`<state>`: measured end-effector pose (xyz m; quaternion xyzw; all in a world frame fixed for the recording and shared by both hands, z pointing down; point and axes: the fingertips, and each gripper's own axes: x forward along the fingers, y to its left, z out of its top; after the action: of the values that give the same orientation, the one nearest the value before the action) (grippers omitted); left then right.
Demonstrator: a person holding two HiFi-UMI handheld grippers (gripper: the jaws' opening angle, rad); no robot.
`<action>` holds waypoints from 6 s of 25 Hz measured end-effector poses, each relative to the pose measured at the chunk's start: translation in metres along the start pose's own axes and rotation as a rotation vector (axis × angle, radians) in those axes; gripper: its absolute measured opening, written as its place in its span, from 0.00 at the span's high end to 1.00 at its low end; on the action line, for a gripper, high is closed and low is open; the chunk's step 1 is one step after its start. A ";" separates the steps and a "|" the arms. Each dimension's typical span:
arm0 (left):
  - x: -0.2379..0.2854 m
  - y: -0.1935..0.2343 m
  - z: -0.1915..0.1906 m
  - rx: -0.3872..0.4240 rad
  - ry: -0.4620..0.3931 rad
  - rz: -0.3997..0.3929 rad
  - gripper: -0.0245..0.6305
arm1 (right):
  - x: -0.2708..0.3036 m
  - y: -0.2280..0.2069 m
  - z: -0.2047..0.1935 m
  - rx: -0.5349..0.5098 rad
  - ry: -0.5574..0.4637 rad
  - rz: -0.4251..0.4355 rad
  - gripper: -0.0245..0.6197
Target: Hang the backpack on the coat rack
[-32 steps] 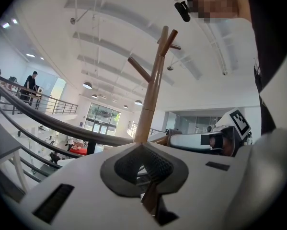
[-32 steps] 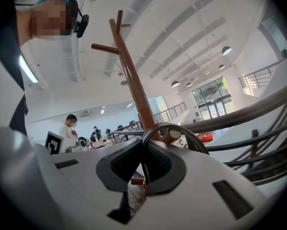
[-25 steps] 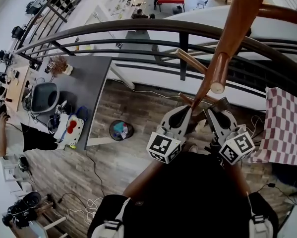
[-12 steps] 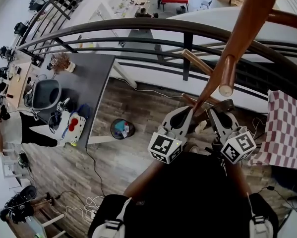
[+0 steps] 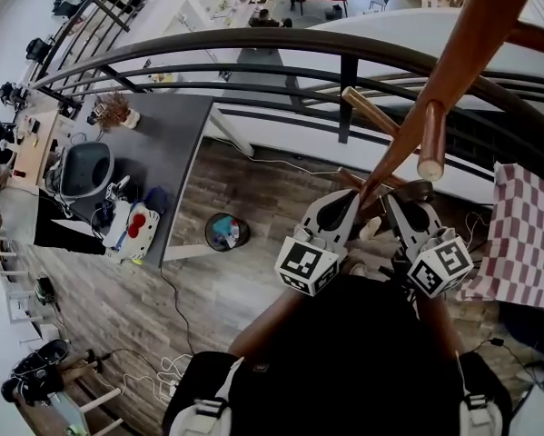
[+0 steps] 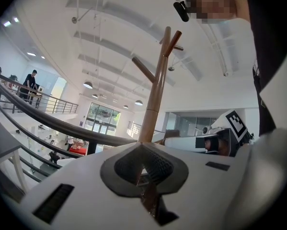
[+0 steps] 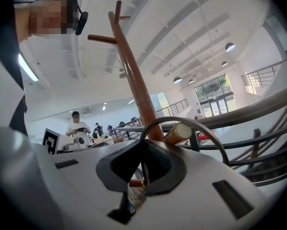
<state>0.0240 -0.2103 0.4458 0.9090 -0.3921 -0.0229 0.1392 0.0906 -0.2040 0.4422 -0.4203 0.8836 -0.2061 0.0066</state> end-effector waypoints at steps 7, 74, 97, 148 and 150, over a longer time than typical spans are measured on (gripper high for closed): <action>0.000 0.005 -0.001 -0.008 0.007 -0.004 0.95 | 0.009 0.007 -0.011 0.016 0.028 0.016 0.92; -0.011 0.000 -0.014 -0.038 0.008 -0.009 0.95 | 0.019 -0.015 -0.095 0.084 0.194 -0.034 0.92; -0.012 -0.007 -0.018 -0.045 0.003 -0.014 0.95 | 0.019 -0.024 -0.103 0.069 0.198 -0.099 0.91; -0.034 0.000 -0.012 -0.048 -0.002 -0.102 0.95 | -0.013 -0.015 -0.083 -0.014 0.073 -0.376 0.89; -0.038 -0.002 -0.015 -0.054 0.007 -0.113 0.95 | -0.017 -0.012 -0.085 -0.004 0.071 -0.391 0.92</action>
<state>0.0017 -0.1781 0.4572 0.9257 -0.3389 -0.0381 0.1636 0.0944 -0.1678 0.5212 -0.5764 0.7853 -0.2163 -0.0655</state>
